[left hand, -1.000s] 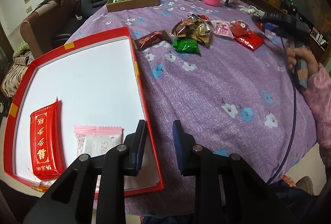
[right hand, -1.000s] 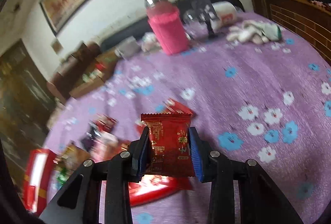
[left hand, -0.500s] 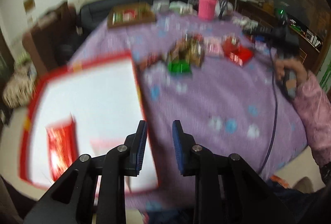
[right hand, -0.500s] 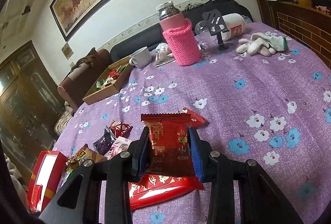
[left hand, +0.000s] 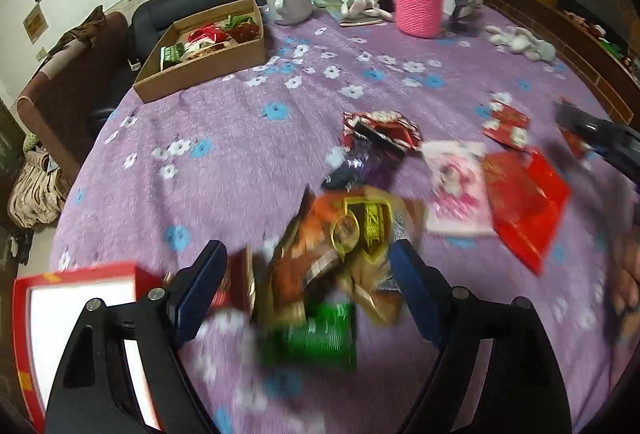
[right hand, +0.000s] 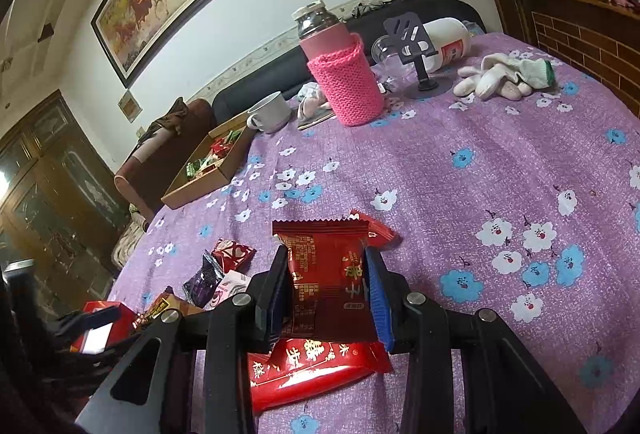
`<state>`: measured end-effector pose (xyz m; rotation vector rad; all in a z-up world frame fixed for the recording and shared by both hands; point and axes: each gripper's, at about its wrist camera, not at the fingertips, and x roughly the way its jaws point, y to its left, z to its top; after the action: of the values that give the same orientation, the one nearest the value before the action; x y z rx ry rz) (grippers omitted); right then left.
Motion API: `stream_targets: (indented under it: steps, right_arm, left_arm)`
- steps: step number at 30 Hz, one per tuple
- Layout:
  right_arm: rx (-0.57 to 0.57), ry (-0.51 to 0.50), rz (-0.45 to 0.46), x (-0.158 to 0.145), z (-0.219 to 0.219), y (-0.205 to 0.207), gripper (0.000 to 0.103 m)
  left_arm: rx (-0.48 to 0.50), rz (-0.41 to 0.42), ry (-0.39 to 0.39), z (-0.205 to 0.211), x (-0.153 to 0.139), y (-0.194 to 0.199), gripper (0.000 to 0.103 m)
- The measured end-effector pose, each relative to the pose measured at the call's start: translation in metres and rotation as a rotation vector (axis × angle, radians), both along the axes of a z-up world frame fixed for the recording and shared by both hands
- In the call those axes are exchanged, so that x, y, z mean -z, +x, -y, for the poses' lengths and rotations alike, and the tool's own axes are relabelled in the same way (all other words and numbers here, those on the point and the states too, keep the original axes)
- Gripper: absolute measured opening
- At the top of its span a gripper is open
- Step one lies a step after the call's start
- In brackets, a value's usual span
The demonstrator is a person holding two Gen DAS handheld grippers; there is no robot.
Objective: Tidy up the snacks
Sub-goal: 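Grasp the brown chocolate bag with left while right carries the red packet toward the tray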
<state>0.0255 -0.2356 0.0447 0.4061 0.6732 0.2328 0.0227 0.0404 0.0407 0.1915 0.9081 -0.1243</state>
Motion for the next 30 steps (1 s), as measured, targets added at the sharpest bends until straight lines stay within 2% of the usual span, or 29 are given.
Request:
stream_targets:
  steps: [6,7,9,12,18,24,30]
  right_arm:
    - [0.006,0.012,-0.019,0.003,0.002,0.003,0.038]
    - [0.005,0.007,-0.019,0.003,0.001,0.003,0.038]
    - [0.006,-0.002,-0.014,0.002,0.000,0.002,0.038]
    - [0.009,-0.001,-0.009,0.002,0.000,0.002,0.037]
    - [0.004,-0.010,-0.008,0.002,-0.001,0.003,0.038]
    - [0.000,-0.011,-0.006,0.002,-0.002,0.002,0.038]
    - [-0.010,-0.038,0.002,0.001,-0.007,0.001,0.037]
  left_arm:
    - [0.057,-0.061,-0.078,0.019,0.011,0.013,0.083]
    - [0.050,-0.066,-0.064,0.022,0.015,0.013,0.073]
    - [0.034,-0.057,-0.068,0.023,0.019,0.010,0.068]
    - [0.022,-0.052,-0.124,0.015,0.017,0.008,0.059]
    - [-0.008,-0.005,-0.138,0.006,0.007,-0.002,0.056]
    - [-0.020,0.056,-0.188,-0.013,-0.019,-0.037,0.056]
    - [-0.054,0.129,-0.175,-0.047,-0.048,-0.097,0.056]
